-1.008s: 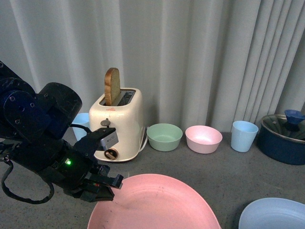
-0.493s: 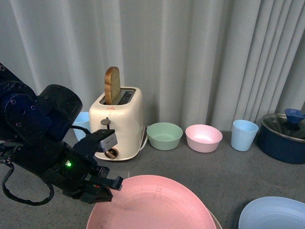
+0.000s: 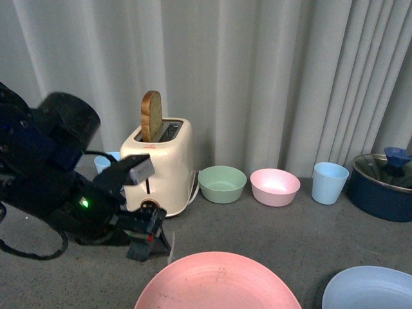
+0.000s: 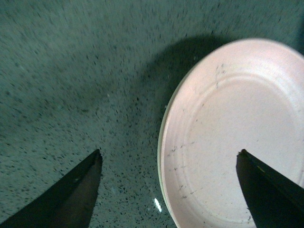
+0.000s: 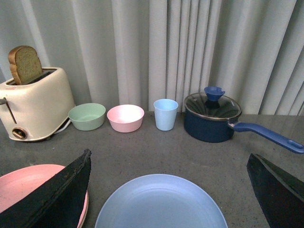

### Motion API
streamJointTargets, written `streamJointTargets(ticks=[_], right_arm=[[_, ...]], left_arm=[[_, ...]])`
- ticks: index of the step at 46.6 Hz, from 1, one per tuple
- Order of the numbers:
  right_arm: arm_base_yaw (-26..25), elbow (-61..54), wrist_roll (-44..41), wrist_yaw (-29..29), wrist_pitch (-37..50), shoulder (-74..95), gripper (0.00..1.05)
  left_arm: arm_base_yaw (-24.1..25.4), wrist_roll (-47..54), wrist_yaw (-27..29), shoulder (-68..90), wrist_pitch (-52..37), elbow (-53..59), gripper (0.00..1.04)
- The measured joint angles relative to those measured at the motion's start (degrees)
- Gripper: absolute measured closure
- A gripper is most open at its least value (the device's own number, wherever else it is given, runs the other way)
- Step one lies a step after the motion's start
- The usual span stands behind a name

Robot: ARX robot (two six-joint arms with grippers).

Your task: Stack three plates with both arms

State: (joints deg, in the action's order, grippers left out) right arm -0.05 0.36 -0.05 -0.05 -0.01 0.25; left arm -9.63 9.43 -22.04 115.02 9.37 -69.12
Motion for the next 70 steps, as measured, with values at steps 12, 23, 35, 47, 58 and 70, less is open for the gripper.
streamJointTargets(ticks=[12,23,35,47,58,70], right_arm=[[0.0,0.0,0.0,0.0,0.0,0.0,0.07],[0.0,0.0,0.0,0.0,0.0,0.0,0.07],[0.0,0.0,0.0,0.0,0.0,0.0,0.07],[0.0,0.0,0.0,0.0,0.0,0.0,0.07],[0.0,0.0,0.0,0.0,0.0,0.0,0.07],[0.0,0.0,0.0,0.0,0.0,0.0,0.07]], left_arm=[[5.51,2.6,-0.04,-13.9,-6.29,5.79,0.07],[9.99,7.34,-2.54,-32.54,-7.41,18.1,0.07],[9.73,-6.32,22.12,-50.05,-48.74,44.37,0.47],[9.62,-8.63,22.01,-58.36,-50.84,54.95,0.93],[9.62,-9.29,22.03,-66.77,-49.07,60.98,1.01],[9.62,-9.29,22.05,-76.13,-43.71,65.02,1.01]])
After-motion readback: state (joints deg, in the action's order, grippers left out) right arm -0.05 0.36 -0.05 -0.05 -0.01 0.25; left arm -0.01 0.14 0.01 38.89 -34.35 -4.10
